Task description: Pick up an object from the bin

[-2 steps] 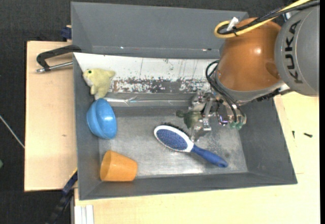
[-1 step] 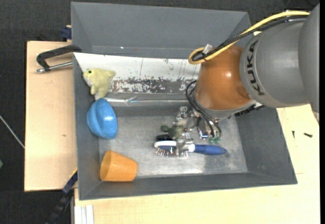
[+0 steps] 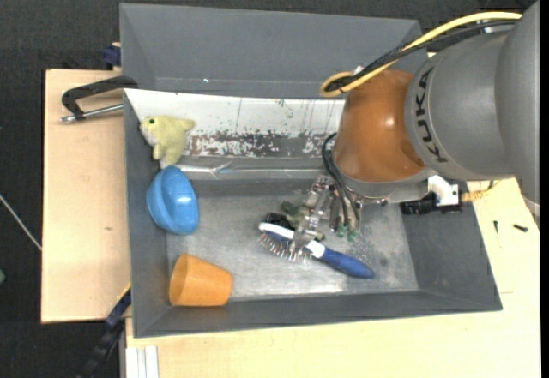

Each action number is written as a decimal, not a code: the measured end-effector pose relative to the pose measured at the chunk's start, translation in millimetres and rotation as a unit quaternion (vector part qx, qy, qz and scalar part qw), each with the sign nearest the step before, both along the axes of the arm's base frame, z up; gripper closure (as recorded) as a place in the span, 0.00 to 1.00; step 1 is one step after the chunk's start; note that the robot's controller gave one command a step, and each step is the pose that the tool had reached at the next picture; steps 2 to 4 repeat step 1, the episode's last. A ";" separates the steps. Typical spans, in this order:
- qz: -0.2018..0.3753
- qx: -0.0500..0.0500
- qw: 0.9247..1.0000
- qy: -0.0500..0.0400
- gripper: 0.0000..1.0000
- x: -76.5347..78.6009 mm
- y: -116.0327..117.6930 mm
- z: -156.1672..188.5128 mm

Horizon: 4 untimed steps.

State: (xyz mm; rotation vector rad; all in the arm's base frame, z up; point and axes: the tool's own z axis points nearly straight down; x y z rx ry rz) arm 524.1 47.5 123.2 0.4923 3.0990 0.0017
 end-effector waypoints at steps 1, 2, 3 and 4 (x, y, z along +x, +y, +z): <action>0.021 0.001 1.000 -0.004 1.00 2.9 6.4 82.4; 0.021 0.001 1.000 -0.004 1.00 2.9 6.4 82.4; 0.021 0.001 1.000 -0.004 1.00 2.9 6.4 82.4; 0.021 0.001 1.000 -0.004 1.00 2.9 6.4 82.4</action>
Offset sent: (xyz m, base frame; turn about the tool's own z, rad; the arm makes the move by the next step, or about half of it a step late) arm 0.0013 0.0054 0.0777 -0.0404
